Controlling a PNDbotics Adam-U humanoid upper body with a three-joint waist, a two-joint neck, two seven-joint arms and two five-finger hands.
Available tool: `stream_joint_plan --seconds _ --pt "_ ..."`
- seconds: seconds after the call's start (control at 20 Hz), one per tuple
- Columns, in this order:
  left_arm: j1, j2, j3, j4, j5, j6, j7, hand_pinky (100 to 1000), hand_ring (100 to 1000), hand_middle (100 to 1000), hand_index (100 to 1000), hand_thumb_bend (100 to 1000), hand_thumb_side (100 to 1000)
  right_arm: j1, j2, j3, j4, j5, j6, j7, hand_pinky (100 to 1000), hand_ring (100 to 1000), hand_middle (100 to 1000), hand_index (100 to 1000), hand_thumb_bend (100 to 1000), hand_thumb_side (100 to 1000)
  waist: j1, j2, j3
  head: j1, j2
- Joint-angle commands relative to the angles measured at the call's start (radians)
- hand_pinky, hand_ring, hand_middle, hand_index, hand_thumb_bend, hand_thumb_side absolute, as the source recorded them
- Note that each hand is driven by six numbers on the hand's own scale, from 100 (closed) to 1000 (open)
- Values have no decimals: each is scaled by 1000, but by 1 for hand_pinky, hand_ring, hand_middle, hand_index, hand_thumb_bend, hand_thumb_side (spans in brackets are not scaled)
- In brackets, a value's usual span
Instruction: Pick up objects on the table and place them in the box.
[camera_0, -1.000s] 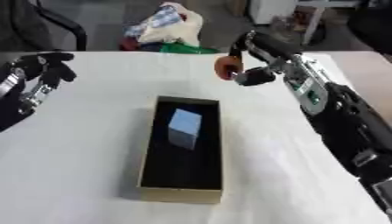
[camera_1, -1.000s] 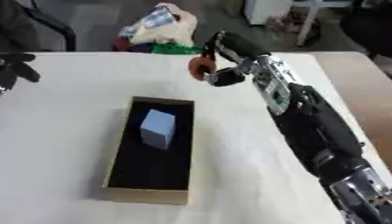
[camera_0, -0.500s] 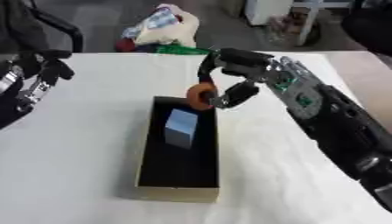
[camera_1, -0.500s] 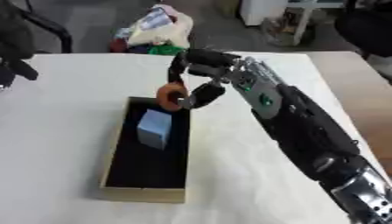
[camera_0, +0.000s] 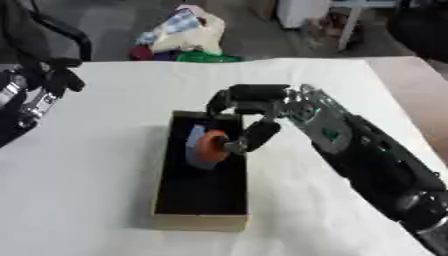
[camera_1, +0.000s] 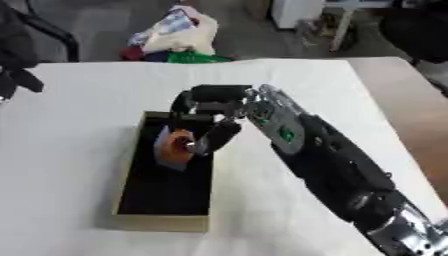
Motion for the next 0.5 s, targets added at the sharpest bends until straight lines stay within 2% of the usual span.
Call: stream_joint_plan --seconds 0.05,0.25,0.5 --pt "-18 10 6 -6 7 -2 -5 784 671 625 896 100 966 -10 8 -12 -17 82 -31 -8 807 851 760 882 100 542 5 -17 1 -1 5" --pt "-16 8 8 -7 9 -1 -4 784 671 624 896 100 967 -6 2 -33 -15 136 -44 -49 821 872 827 939 103 643 5 -15 -2 1 3" --pt "-13 5 10 -6 10 1 -4 783 670 624 895 100 970 -11 -36 -71 -46 141 -25 -90 838 888 872 968 176 744 4 -14 -6 6 0"
